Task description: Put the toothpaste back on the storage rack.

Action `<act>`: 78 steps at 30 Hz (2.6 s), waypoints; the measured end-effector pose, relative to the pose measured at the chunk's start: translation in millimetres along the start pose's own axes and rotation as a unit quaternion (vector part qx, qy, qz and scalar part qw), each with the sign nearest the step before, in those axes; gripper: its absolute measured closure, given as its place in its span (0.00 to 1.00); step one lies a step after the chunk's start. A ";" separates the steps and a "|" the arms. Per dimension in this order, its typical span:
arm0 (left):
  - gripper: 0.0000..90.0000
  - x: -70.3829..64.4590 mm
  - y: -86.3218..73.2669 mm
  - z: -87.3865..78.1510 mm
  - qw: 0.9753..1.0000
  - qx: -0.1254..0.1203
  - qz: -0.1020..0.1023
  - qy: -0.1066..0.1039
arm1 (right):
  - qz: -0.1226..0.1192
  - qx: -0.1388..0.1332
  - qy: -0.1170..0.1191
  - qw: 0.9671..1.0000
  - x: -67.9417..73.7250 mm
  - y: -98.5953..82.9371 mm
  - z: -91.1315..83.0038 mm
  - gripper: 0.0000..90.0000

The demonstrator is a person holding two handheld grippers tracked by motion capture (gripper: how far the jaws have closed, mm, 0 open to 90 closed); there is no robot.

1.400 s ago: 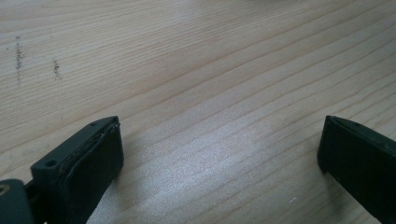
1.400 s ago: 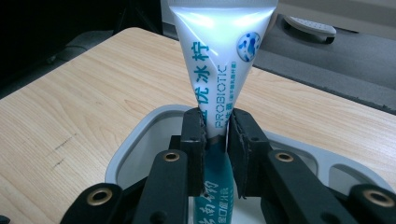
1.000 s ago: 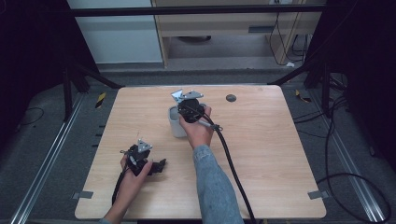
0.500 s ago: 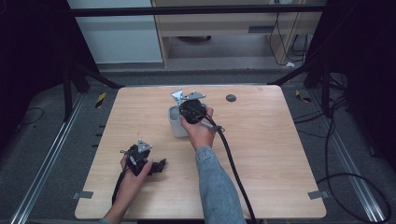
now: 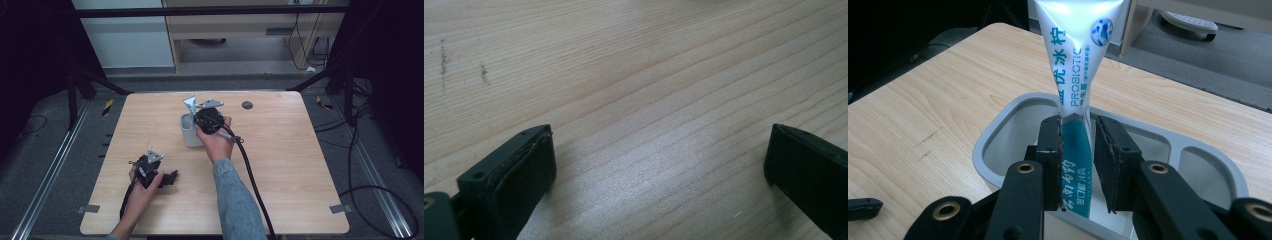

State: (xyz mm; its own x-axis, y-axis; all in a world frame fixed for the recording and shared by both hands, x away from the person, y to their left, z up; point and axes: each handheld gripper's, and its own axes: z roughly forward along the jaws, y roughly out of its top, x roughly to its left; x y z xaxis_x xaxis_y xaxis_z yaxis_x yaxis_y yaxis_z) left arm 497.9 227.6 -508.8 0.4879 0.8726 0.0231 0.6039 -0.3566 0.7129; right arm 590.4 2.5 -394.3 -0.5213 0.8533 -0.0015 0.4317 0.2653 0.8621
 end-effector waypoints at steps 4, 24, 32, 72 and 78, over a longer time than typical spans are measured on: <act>0.00 0.0 0.0 0.0 1.000 0.000 0.000 0.000 | 0.000 0.001 0.001 1.000 0.1 0.6 -1.5 0.81; 0.00 0.0 0.0 0.0 1.000 0.000 0.000 0.000 | -0.006 -0.010 0.007 1.000 0.2 4.4 -18.3 0.70; 0.00 0.0 0.0 0.0 1.000 0.000 0.000 0.000 | 0.003 -0.013 0.007 1.000 -2.3 4.9 -24.9 0.59; 0.00 0.0 0.3 0.3 1.000 0.001 -0.001 -0.002 | -0.021 0.045 -0.024 0.998 -27.9 -19.0 -62.6 0.07; 0.00 0.0 0.3 0.3 1.000 0.001 -0.001 -0.002 | -0.031 0.054 -0.034 0.997 -35.2 -22.7 -68.3 0.07</act>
State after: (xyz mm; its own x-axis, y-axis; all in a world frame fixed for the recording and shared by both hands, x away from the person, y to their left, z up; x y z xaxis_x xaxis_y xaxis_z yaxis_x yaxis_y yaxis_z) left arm 498.2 227.4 -508.8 0.4884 0.8724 0.0190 0.6059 -0.3547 0.7121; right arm 548.7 -64.2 -379.2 -0.4990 0.8619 -0.0907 0.4789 0.3615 0.8000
